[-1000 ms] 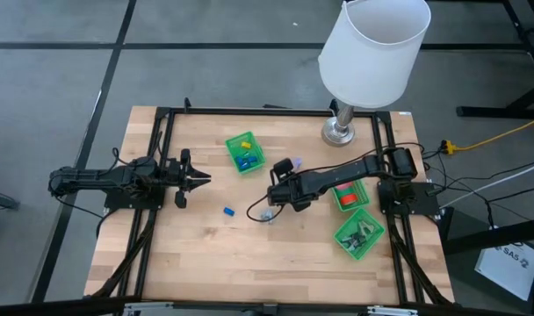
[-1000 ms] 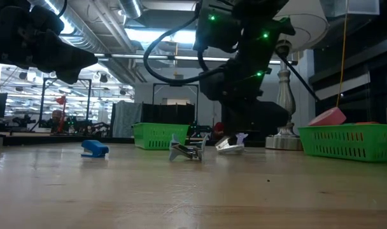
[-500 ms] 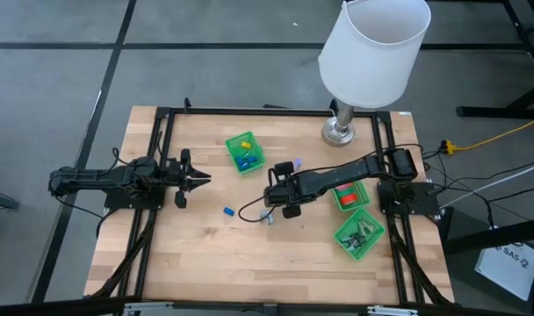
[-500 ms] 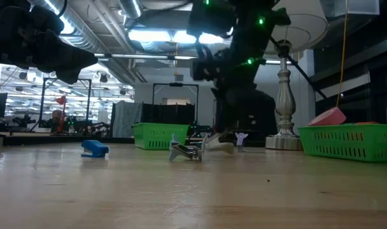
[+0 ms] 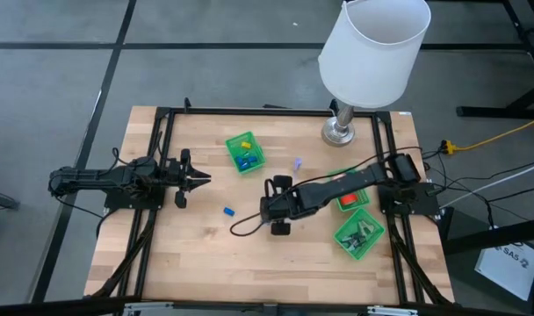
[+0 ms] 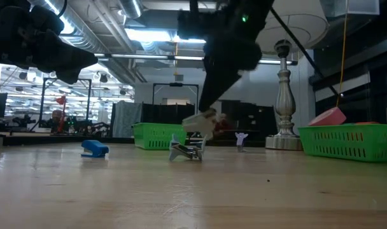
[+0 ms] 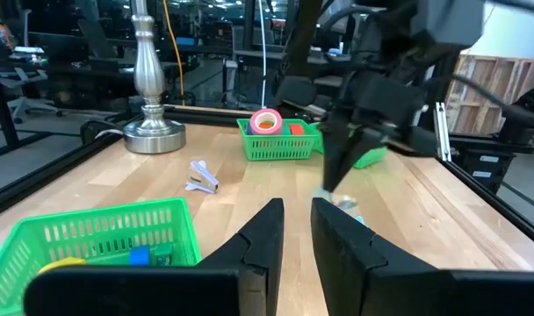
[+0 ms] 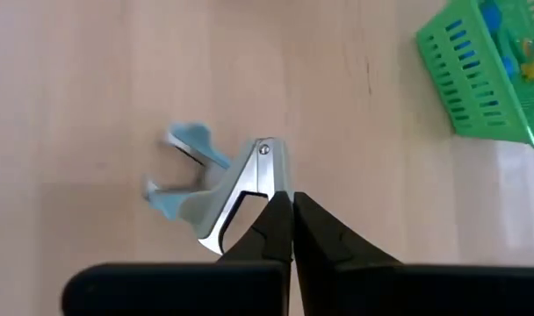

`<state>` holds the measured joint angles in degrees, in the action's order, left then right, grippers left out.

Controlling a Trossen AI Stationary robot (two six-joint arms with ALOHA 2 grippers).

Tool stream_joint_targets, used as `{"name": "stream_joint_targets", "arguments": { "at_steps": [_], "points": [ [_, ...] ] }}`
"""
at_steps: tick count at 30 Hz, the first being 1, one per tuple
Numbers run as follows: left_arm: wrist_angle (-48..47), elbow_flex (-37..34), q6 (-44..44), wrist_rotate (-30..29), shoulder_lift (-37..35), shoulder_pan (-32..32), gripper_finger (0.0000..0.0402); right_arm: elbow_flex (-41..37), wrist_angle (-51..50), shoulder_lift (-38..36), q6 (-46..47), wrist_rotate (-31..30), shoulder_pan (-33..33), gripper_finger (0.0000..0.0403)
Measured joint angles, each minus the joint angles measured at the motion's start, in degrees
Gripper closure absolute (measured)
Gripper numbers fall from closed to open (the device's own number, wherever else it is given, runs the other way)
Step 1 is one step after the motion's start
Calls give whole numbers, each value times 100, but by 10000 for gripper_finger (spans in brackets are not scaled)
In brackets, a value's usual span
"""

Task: Pick and place Stapler, Stapler remover, tape
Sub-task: Put the gray staple remover into the bottom left green bin

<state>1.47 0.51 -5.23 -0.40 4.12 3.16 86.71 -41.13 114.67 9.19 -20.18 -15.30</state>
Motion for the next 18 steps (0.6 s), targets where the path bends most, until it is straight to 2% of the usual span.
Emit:
{"name": "stream_joint_targets", "arguments": {
  "at_steps": [5, 11, 18],
  "points": [
    [-1, -1, 0, 0, 1, 2, 343, 251, -348, 0, 606, 283, -218, 401],
    [0, 0, 0, 0, 0, 0, 343, 474, -1409, -137, 1574, 827, -502, 401],
    [-1, -1, 0, 2, 2, 1, 343, 490, -2285, -612, 2286, 844, -708, 400]
  ]
}}
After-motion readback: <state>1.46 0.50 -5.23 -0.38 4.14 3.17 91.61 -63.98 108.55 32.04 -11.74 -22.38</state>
